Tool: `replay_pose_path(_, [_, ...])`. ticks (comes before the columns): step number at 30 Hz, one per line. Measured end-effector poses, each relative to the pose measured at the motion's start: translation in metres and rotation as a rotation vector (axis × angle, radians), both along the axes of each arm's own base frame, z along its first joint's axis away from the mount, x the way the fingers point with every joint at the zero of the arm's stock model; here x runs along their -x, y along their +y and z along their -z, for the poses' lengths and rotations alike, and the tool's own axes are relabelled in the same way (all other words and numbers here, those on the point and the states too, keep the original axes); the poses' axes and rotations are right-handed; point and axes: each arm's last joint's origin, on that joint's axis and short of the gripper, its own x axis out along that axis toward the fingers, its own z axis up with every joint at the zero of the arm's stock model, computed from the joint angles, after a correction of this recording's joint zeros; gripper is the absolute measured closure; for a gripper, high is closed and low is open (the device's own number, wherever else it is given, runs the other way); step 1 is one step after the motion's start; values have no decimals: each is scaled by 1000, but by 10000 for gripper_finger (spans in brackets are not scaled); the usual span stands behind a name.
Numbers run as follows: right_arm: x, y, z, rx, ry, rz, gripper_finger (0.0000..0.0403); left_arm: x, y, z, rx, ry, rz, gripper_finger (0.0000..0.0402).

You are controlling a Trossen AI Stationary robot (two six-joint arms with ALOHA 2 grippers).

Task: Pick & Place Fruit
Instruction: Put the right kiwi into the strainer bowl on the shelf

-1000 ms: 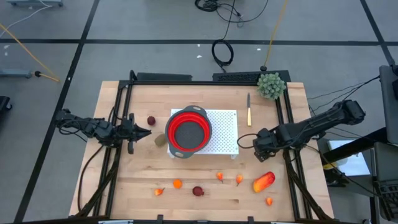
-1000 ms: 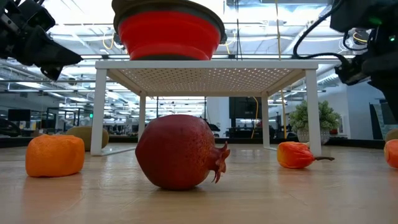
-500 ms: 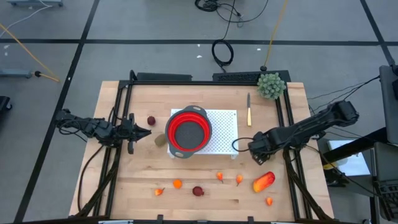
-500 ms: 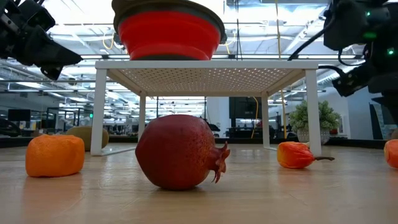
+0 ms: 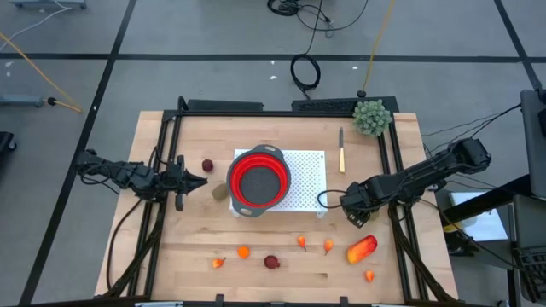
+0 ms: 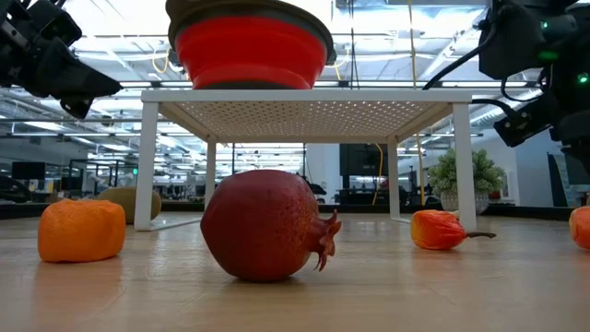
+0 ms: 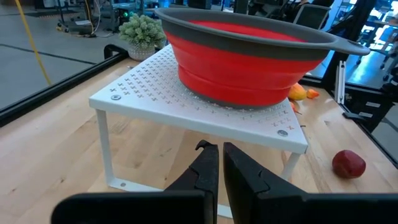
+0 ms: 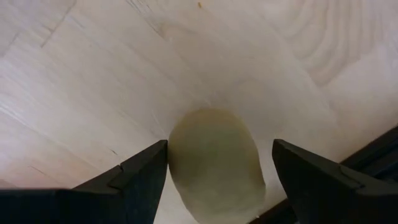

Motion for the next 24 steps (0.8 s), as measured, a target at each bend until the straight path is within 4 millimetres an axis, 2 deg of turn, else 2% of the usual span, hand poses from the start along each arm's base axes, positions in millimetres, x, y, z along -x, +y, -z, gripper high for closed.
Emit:
replay_pose_path(4, [1, 0, 0, 1, 6, -7, 133, 0, 0, 0, 0, 0, 0, 380])
replay_pose_path(15, [0, 0, 0, 0, 5, -8, 197, 0, 0, 0, 1, 0, 0, 380])
replay_pose_path(24, [2, -1, -4, -9, -25, -14, 198, 0, 0, 0, 4, -2, -1, 380])
